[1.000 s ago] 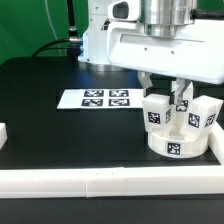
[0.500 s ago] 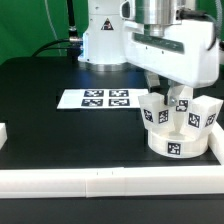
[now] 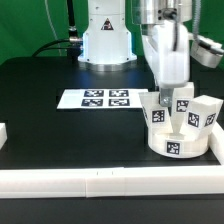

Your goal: Assemble stool

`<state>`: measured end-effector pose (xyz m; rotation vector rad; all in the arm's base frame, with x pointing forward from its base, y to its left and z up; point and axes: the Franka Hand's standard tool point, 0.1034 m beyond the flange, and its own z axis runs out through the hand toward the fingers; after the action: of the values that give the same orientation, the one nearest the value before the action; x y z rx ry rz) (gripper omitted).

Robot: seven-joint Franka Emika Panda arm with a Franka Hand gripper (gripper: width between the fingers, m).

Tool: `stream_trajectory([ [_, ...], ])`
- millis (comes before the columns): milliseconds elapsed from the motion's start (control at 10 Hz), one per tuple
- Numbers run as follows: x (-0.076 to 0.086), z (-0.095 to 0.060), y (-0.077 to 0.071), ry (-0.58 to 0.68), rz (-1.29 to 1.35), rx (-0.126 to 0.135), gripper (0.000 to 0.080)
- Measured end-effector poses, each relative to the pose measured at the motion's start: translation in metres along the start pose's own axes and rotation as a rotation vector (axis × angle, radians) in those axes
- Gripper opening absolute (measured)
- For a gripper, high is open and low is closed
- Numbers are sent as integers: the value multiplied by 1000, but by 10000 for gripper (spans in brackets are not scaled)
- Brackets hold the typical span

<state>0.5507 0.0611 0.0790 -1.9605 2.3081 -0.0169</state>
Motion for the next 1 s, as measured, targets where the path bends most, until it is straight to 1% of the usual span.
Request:
stream_trajectory([
  [100, 0, 0, 0, -4, 39, 3, 337],
  [200, 0, 0, -1, -13, 134, 6, 337],
  [600, 0, 1, 0, -25, 349, 4, 337],
  [700, 0, 1, -1, -37, 448, 6, 337],
  [900, 1, 1, -2, -72, 569, 28, 337],
  [1000, -3, 1, -1, -89, 617, 28, 337],
])
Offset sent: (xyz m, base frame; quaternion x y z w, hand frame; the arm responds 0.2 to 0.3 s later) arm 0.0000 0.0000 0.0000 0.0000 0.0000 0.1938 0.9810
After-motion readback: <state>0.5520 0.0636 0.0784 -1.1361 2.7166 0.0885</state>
